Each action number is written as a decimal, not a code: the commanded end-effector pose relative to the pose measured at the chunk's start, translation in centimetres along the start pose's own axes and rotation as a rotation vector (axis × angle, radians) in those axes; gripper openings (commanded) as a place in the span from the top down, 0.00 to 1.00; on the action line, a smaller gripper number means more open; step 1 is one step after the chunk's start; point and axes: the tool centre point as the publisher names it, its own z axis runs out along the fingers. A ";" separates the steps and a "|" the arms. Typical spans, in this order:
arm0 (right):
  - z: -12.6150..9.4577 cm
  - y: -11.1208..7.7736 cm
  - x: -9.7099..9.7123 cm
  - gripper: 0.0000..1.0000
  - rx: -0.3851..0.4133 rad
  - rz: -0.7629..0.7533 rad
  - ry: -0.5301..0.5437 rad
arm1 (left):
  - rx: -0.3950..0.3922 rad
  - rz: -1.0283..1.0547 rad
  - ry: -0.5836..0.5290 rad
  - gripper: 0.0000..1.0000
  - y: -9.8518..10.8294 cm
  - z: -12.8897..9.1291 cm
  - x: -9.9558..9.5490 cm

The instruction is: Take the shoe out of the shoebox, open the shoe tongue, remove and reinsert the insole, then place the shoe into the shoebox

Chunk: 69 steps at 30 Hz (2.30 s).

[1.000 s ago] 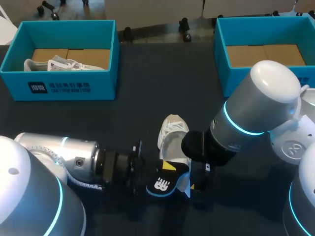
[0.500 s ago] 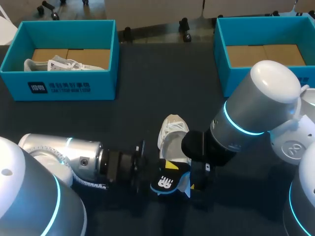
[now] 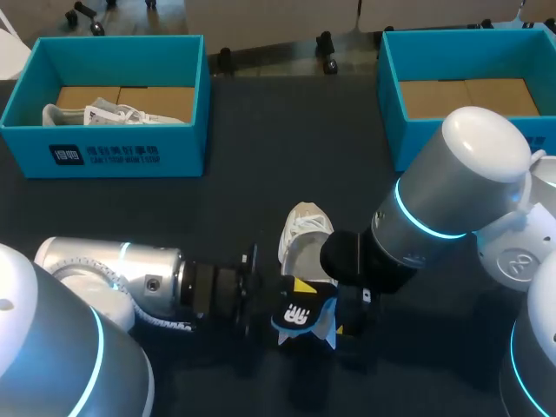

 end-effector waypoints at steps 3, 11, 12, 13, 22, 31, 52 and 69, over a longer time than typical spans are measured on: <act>0.2 0.0 0.1 0.00 -0.001 0.000 -0.002 | -0.009 0.003 -0.001 1.00 0.5 0.3 -0.1; 0.2 0.0 0.1 0.00 -0.001 0.000 -0.002 | -0.023 0.004 0.000 1.00 1.4 0.6 -0.2; 0.2 0.0 0.1 0.00 -0.001 0.000 -0.002 | -0.024 0.004 0.001 1.00 1.5 0.6 -0.2; 0.2 0.0 0.1 0.00 -0.001 0.000 -0.002 | -0.027 0.004 0.001 1.00 1.6 0.6 -0.2; 0.2 0.0 0.1 0.00 -0.001 0.000 -0.002 | -0.047 0.005 0.002 1.00 2.7 0.7 -0.4; 0.2 0.0 0.1 0.00 -0.001 0.000 -0.002 | -0.078 0.020 0.007 1.00 3.9 1.0 -0.5; 0.2 0.0 0.1 0.00 -0.001 0.000 -0.002 | -0.132 0.013 -0.001 1.00 4.9 0.8 -0.8; 0.2 0.0 0.1 0.00 -0.001 0.000 -0.002 | -0.129 0.020 0.005 0.78 3.3 0.0 -0.6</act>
